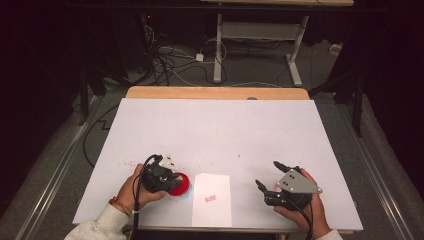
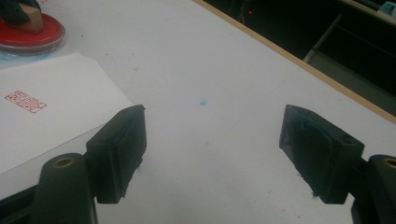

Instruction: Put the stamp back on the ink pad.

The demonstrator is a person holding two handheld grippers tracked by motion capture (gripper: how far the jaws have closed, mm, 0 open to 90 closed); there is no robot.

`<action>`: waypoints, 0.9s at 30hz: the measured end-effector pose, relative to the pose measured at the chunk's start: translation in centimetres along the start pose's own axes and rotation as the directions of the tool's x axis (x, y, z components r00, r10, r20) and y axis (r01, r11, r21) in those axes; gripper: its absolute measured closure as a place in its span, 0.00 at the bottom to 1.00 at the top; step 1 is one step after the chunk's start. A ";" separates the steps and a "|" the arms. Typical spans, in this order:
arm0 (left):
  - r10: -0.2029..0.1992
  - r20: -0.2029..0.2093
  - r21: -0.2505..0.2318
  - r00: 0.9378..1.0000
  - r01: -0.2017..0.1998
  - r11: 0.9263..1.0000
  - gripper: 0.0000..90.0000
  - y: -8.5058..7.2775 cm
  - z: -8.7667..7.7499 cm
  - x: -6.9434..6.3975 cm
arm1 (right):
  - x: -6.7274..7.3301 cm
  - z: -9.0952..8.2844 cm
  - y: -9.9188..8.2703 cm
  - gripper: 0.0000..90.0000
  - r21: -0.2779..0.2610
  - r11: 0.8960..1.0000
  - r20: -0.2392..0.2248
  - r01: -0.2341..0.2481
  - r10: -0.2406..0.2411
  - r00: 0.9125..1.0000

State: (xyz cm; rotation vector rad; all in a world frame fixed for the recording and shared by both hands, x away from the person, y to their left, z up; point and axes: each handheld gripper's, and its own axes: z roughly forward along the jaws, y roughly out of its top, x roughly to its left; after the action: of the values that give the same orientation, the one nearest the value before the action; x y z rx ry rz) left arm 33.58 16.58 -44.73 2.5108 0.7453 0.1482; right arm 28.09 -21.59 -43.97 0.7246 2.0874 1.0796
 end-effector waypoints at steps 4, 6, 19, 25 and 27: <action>0.001 -0.001 -0.002 1.000 -0.001 1.000 0.81 0.0 0.0 0.0 | 0.0 -0.1 0.0 0.26 -0.001 1.000 0.000 -0.001 0.001 1.000; -0.002 -0.009 -0.005 1.000 0.002 1.000 0.79 0.0 -0.1 0.0 | 0.0 -0.1 0.0 0.26 -0.001 1.000 0.002 -0.002 0.002 1.000; 0.011 -0.059 -0.078 0.998 -0.015 0.997 0.60 0.2 -1.2 -0.5 | -0.1 -0.2 0.0 0.26 -0.004 1.000 0.004 0.002 -0.002 1.000; 0.023 -0.089 -0.144 0.996 -0.036 0.989 0.53 0.3 -1.6 -0.8 | 0.0 -0.2 0.0 0.26 -0.005 1.000 0.003 0.005 -0.005 1.000; 0.027 -0.112 -0.166 0.993 -0.046 0.985 0.49 0.3 -1.8 -1.0 | 0.0 -0.2 0.0 0.26 -0.005 1.000 0.002 0.005 -0.005 1.000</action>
State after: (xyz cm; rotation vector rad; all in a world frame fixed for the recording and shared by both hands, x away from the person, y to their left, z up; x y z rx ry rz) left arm 32.41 16.59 -42.99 2.3704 0.6995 0.3503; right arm 27.91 -21.65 -43.85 0.7166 2.0829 1.0808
